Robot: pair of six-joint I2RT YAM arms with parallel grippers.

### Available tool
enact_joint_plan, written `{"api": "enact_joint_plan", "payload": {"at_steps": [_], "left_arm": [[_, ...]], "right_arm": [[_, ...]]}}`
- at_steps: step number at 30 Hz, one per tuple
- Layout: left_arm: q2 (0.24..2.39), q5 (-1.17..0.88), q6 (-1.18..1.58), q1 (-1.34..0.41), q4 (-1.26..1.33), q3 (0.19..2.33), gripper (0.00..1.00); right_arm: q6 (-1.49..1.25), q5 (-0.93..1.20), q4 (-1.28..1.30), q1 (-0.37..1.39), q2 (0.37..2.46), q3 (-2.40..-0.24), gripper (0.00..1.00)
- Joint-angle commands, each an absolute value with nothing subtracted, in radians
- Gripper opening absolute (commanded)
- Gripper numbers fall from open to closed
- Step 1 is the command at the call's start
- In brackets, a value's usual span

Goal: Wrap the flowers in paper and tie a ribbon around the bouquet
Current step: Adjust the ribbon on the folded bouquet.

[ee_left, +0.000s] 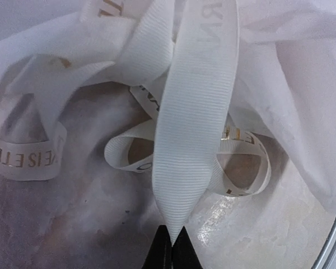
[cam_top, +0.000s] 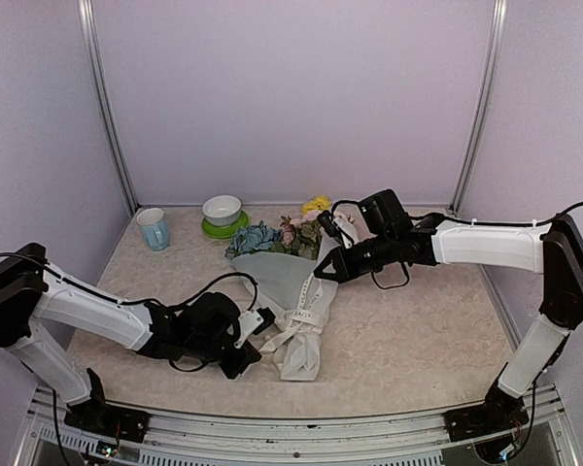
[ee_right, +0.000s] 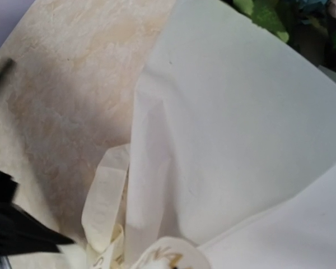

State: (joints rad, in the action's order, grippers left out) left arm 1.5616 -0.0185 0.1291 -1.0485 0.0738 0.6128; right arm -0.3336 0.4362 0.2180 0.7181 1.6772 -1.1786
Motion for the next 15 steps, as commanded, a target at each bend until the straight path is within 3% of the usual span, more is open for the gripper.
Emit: {"api": "enact_joint_plan", "payload": {"at_steps": [1,6,15], "left_arm": [[1.377,0.037,0.174,-1.032,0.019,0.602,0.0],[1.258,0.019,0.176,-0.982,0.011,0.558,0.0],[1.293,-0.024,0.151,-0.968,0.032,0.574,0.0]], "right_arm": [[-0.324,0.447,0.224,0.727,1.68,-1.185,0.0],[-0.329,0.461,0.214,0.729,1.699,-1.187,0.0],[-0.331,0.448,0.219,0.728,1.701,-1.202,0.0]]}}
